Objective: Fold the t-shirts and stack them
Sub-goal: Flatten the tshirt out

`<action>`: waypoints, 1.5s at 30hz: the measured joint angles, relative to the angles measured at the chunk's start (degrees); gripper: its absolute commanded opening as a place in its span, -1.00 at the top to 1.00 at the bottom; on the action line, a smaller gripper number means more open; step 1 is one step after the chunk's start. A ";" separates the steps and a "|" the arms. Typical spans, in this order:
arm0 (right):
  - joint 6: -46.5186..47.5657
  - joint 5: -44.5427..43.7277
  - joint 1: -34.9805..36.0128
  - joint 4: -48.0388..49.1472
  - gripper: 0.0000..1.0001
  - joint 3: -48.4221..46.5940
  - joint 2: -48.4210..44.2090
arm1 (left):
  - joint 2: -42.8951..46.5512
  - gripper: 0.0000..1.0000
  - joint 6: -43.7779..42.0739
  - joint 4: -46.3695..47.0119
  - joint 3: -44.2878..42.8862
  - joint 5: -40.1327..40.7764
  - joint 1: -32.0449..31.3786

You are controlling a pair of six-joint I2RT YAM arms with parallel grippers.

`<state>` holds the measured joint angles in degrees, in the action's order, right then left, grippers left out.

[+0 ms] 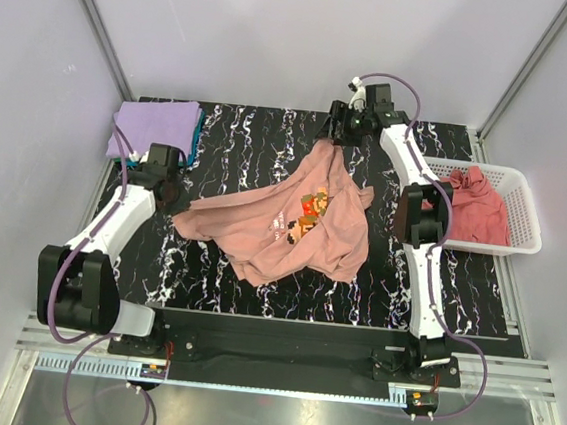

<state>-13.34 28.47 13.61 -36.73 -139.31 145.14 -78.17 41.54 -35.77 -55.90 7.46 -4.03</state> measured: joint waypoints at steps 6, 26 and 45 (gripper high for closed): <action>-2.10 2.38 0.00 -0.39 -0.39 -1.14 2.40 | 0.00 1.00 -0.07 -2.40 -0.52 0.13 0.07; 0.70 0.00 -0.04 4.42 -0.16 -2.89 2.51 | 3.82 1.00 -2.05 -4.48 -1.95 -0.11 1.05; 0.22 0.42 -0.04 5.27 1.00 -3.13 4.11 | 1.81 1.00 -2.03 -3.58 -2.71 -1.44 1.51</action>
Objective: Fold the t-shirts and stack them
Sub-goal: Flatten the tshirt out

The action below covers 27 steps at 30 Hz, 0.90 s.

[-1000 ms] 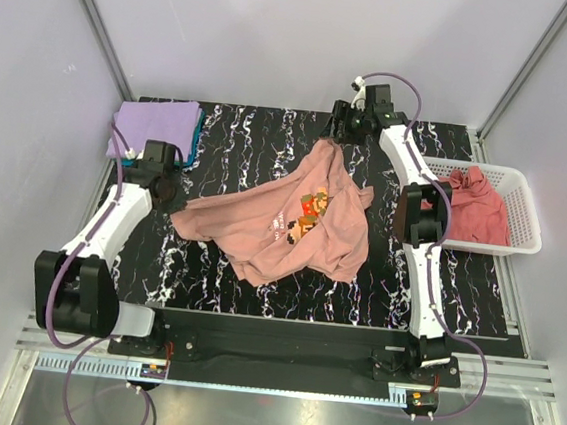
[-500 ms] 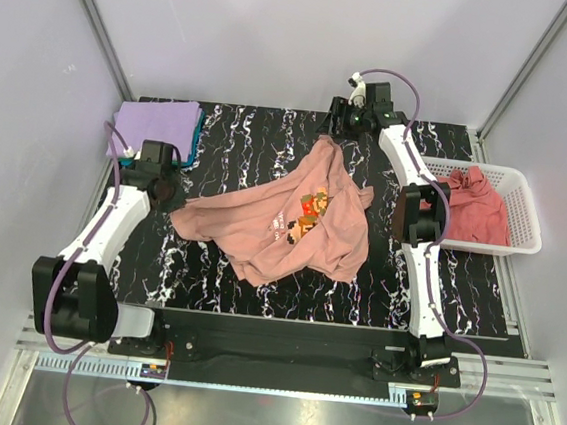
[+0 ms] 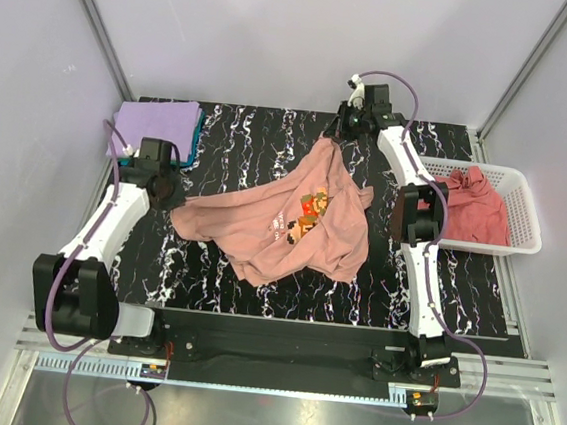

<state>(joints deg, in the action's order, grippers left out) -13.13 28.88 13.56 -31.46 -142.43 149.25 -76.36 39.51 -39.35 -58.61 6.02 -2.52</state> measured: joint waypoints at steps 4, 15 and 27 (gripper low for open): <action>0.02 -1.46 -0.17 -0.24 1.00 -0.46 -1.05 | -0.57 1.00 0.09 -1.79 -3.23 -0.26 1.86; 0.33 -5.18 -0.24 -1.44 1.00 51.95 -48.19 | 7.82 1.00 2.19 -5.05 0.59 2.19 7.06; -7.06 -12.09 -0.22 -8.20 -0.04 77.37 -59.58 | 6.45 1.00 5.79 -1.29 18.21 -5.33 7.80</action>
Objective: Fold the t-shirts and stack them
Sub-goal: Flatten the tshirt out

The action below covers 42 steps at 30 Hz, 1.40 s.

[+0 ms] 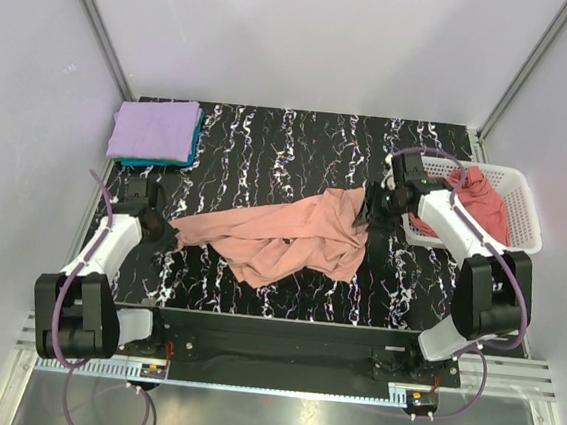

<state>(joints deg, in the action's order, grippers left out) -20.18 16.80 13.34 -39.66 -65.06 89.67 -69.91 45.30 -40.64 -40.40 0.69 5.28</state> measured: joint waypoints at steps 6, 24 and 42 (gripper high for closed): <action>4.07 -0.61 0.09 0.76 -0.15 -15.04 7.19 | -0.37 1.00 0.02 3.17 1.68 -2.16 0.00; 6.97 -16.55 12.37 0.98 -0.07 -18.16 14.45 | -0.55 1.00 -0.28 4.28 1.31 -2.51 0.00; 8.07 -32.06 7.61 -4.26 0.71 -18.23 15.67 | -0.55 1.00 -1.36 3.26 -0.94 -2.43 0.00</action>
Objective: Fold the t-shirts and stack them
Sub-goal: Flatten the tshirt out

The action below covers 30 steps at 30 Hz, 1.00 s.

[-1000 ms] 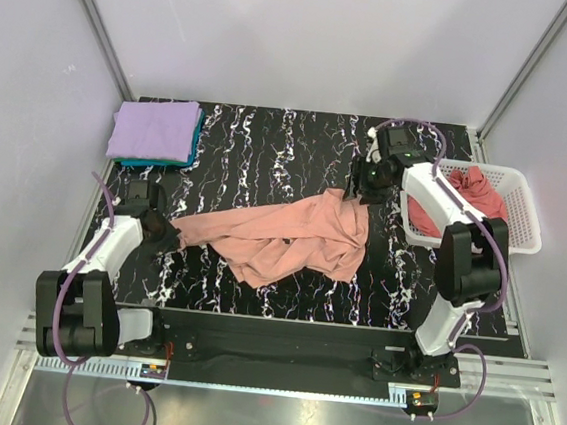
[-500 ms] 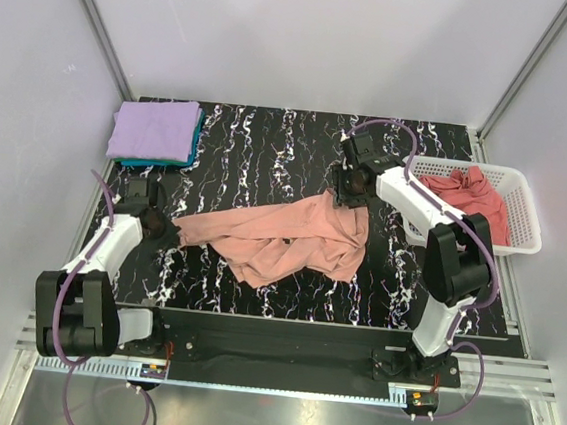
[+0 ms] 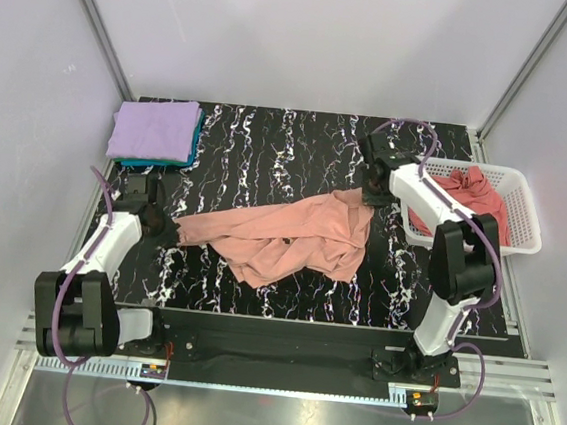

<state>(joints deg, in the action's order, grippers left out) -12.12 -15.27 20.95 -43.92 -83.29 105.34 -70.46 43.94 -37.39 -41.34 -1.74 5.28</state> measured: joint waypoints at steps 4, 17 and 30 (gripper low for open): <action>0.57 3.19 -1.03 0.31 0.78 0.02 -1.53 | -0.13 1.00 -0.13 -0.04 -0.17 0.00 0.00; 3.56 11.69 -2.08 -0.55 0.96 -5.22 -3.67 | -3.67 1.00 -2.67 -0.61 -9.53 2.23 0.00; 3.85 14.21 -8.72 -3.96 0.21 -10.99 4.26 | -11.15 1.00 -4.50 0.68 -10.32 4.31 1.01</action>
<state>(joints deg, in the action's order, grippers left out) -8.27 -1.06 12.23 -47.88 -94.28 109.60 -81.60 39.44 -36.71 -51.66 2.57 6.28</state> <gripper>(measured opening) 0.393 0.016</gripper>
